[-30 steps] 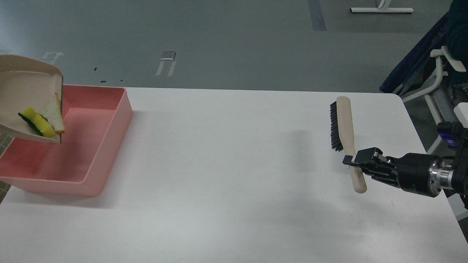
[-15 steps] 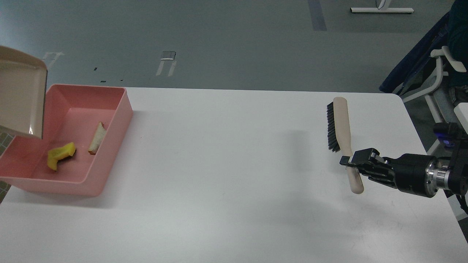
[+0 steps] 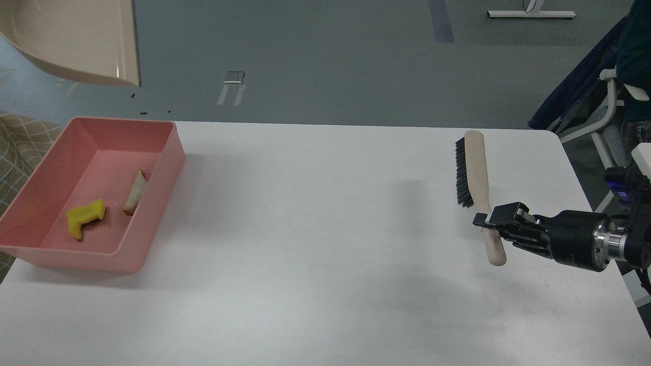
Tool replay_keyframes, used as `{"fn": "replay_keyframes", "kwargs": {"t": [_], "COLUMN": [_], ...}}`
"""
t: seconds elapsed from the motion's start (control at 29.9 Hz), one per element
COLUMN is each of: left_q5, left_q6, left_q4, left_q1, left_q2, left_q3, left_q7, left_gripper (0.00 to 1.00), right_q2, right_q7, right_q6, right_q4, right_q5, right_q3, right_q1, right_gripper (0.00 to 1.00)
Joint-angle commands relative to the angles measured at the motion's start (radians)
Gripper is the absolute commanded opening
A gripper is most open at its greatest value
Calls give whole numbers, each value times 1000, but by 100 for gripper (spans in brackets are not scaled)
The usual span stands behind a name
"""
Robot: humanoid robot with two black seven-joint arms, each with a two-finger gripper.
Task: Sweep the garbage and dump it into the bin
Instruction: 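Lower the dustpan back onto the table with the left gripper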
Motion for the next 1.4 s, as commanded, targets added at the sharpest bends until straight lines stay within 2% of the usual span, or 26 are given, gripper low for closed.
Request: {"fn": "replay_keyframes", "kwargs": {"t": [0.0,0.33,0.5,0.67,1.37], "left_q5": [51,318,398,444,460], "left_q6": [41,179,220,231,248], "left_q4": [-110,-121,-92,-46,40], "left_q1": [-34,-209,-226,-214,-139], "left_q2": [-112,-436,-537,-608,-735], "left_q3": [74,440,523,530,531], "left_q7": [56,85,93,99,100], "left_gripper": [0,0,0,0,0], "right_q2": [0,0,0,1,7], "right_q7": [0,0,0,0,0], "right_q6": [0,0,0,-9,-9], "right_q4": [-4,-13,-13,-13,-10], "right_q5": [-6,-59,-75,-73,-73], "right_q3": [-2,-9,-9,-11,-11], "right_q1": [0,-3,-9,-9,-15], "right_gripper": [0,0,0,0,0]}}
